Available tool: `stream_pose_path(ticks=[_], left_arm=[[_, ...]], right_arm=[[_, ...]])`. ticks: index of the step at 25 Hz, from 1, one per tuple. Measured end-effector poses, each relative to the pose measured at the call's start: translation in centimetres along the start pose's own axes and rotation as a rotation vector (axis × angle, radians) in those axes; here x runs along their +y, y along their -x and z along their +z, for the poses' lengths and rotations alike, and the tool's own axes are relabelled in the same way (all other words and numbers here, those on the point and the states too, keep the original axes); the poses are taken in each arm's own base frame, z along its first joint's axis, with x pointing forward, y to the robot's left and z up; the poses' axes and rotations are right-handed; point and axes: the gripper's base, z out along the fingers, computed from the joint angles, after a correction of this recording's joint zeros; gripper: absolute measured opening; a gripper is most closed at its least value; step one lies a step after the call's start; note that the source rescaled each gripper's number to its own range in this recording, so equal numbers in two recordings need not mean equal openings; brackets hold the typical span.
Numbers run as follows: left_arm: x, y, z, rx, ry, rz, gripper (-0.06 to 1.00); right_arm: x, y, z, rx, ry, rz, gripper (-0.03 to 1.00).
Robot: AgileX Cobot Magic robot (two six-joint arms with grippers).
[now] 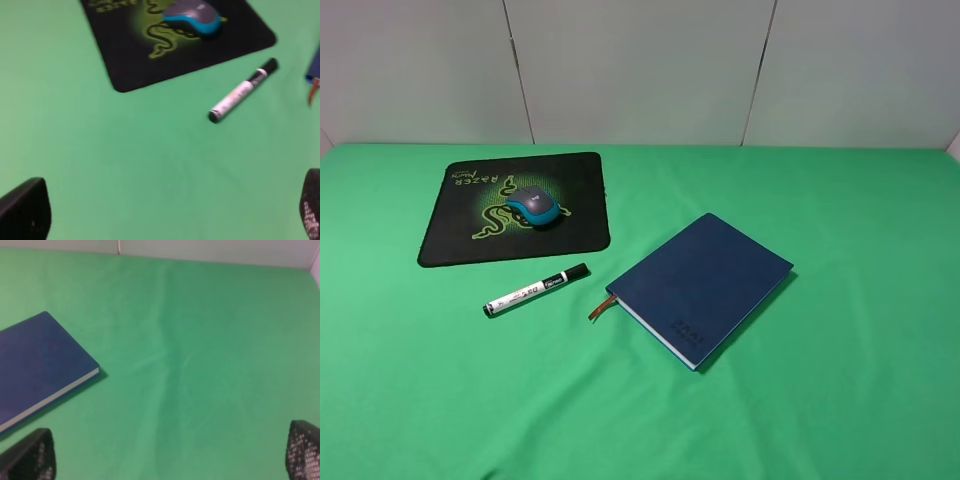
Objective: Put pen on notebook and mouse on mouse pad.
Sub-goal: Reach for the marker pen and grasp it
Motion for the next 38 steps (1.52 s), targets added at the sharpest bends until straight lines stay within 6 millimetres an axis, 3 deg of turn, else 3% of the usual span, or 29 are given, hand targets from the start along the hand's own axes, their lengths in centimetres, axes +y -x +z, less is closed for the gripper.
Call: stream_pose_path(ticks=[4, 10, 16, 21, 29, 38], left_arm=[[0.2, 2.1, -0.8, 0.009, 0.012, -0.008, 0.99], [0.7, 8.1, 0.4, 0.141, 0.005, -0.021, 0.98], [1.5, 13.9, 5.0, 0.319, -0.008, -0.032, 0.97], [0.6, 16.8, 10.2, 0.443, -0.081, 0.034, 0.96], [-4.1, 17.0, 20.0, 0.657, -0.209, 0.199, 0.96], [-9.4, 12.7, 27.7, 0.847, -0.313, 0.401, 0.95]], right_arm=[[0.0, 0.0, 0.0, 0.000, 0.001, 0.000, 1.00], [0.0, 0.0, 0.0, 0.000, 0.001, 0.000, 1.00], [0.0, 0.0, 0.0, 0.000, 0.001, 0.000, 1.00], [0.0, 0.0, 0.0, 0.000, 0.001, 0.000, 1.00], [0.0, 0.0, 0.0, 0.000, 0.001, 0.000, 1.00], [0.0, 0.0, 0.0, 0.000, 0.001, 0.000, 1.00]])
